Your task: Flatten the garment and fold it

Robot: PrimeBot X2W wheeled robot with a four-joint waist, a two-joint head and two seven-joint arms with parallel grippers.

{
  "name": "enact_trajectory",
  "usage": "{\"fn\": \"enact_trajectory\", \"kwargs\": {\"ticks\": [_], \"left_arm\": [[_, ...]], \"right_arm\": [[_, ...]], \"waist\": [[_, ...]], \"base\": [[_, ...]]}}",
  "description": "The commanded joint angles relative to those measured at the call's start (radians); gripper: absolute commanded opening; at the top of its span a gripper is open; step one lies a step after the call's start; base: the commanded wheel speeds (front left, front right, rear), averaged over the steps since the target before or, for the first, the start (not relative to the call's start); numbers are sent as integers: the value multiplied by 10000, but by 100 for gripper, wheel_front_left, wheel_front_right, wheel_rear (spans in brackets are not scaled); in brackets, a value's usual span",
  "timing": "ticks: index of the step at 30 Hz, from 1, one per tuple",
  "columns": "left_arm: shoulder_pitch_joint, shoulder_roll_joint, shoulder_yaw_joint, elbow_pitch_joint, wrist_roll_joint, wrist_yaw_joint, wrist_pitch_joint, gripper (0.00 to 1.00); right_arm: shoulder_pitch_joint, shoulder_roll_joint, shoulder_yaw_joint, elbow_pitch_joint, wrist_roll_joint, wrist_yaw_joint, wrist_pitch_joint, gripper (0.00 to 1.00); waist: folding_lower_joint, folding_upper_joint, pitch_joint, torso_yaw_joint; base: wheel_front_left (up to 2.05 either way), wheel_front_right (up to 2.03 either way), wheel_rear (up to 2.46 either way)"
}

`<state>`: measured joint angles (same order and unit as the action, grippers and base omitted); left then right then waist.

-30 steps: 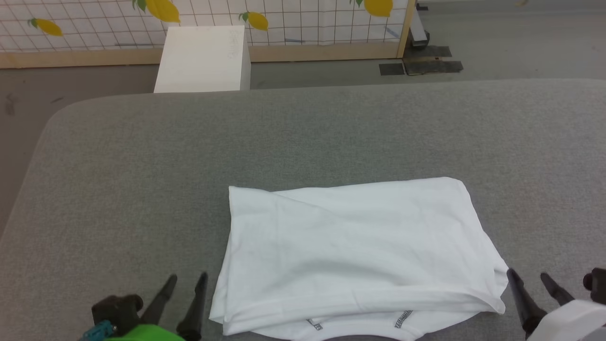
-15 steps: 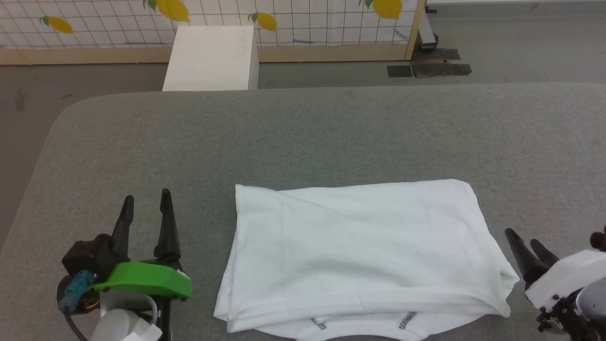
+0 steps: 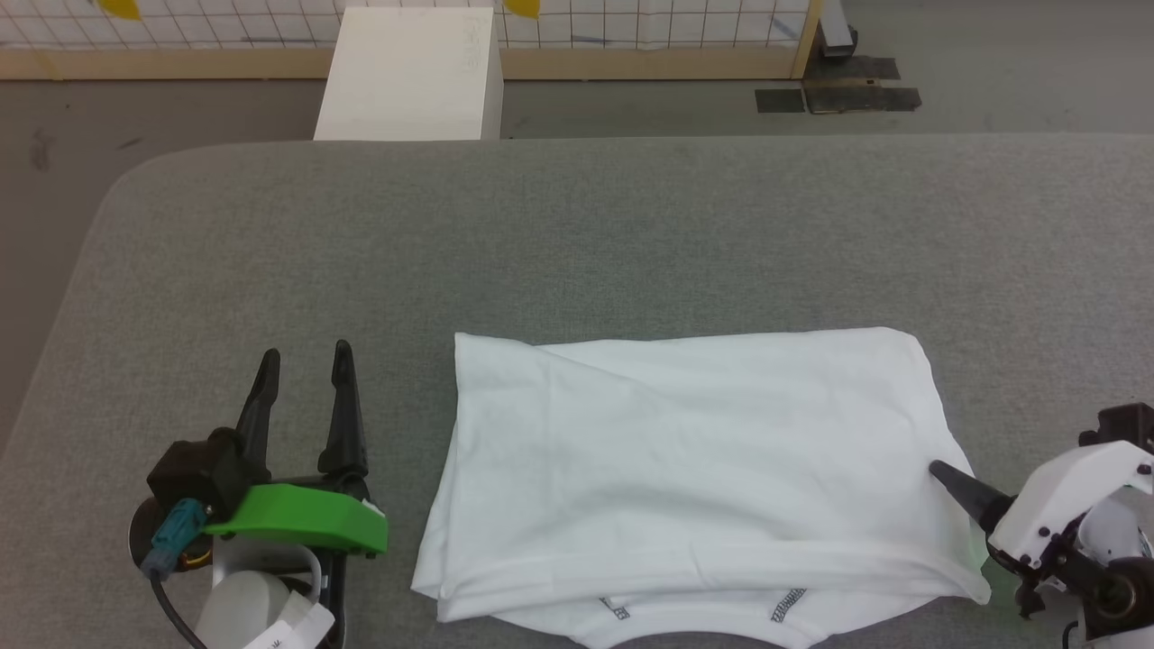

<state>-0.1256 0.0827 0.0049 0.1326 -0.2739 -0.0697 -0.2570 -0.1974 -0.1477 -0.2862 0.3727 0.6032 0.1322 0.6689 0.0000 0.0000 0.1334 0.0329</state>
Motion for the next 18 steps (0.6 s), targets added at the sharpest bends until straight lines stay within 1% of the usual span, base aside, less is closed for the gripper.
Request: {"fn": "enact_trajectory", "kwargs": {"ticks": [1, 5, 8, 9, 10, 11, 13, 14, 15, 18], "left_arm": [[-197, -79, 87, 33, 106, -70, -46, 100], [-228, -168, 186, 103, 229, -179, -46, 100], [-222, -216, 218, 125, 289, -233, -47, 100], [-217, -231, 226, 139, 300, -252, -47, 100], [-214, -241, 234, 147, 310, -266, -47, 100], [-208, -252, 247, 158, 319, -281, -47, 100], [-188, -269, 269, 211, 306, -308, -47, 100], [-180, -275, 276, 243, 299, -321, -47, 100], [-173, -280, 286, 265, 308, -334, -47, 100], [-153, -293, 311, 277, 318, -363, -47, 100]], "right_arm": [[-248, -42, 100, 164, -46, -15, 210, 100], [-493, -36, 248, 594, -203, -15, 757, 100], [-611, 128, 337, 832, -99, -15, 1377, 100], [-635, 211, 380, 867, 45, -15, 1674, 96], [-643, 273, 428, 862, 174, -15, 1921, 62], [-633, 326, 492, 802, 313, -15, 2168, 40], [-573, 368, 624, 605, 457, -15, 2450, 21], [-540, 362, 704, 472, 494, -15, 2504, 8], [-494, 324, 755, 303, 500, -15, 2470, 0], [-386, 118, 830, -35, 359, -15, 2254, 0]], "waist": [[0, 0, 85, 35], [0, 0, 140, 51], [0, 0, 133, 78], [0, 0, 121, 87], [0, 0, 110, 90], [0, 0, 95, 90], [0, 0, 61, 81], [0, 0, 50, 69], [0, 0, 40, 51], [0, 0, 12, 7]], "base": [[0, 0, 0], [0, 0, 0], [0, 0, 0], [0, 0, 0], [0, 0, 0], [0, 0, 0], [0, 0, 0], [0, 0, 0], [0, 0, 0], [0, 0, 0]]}}
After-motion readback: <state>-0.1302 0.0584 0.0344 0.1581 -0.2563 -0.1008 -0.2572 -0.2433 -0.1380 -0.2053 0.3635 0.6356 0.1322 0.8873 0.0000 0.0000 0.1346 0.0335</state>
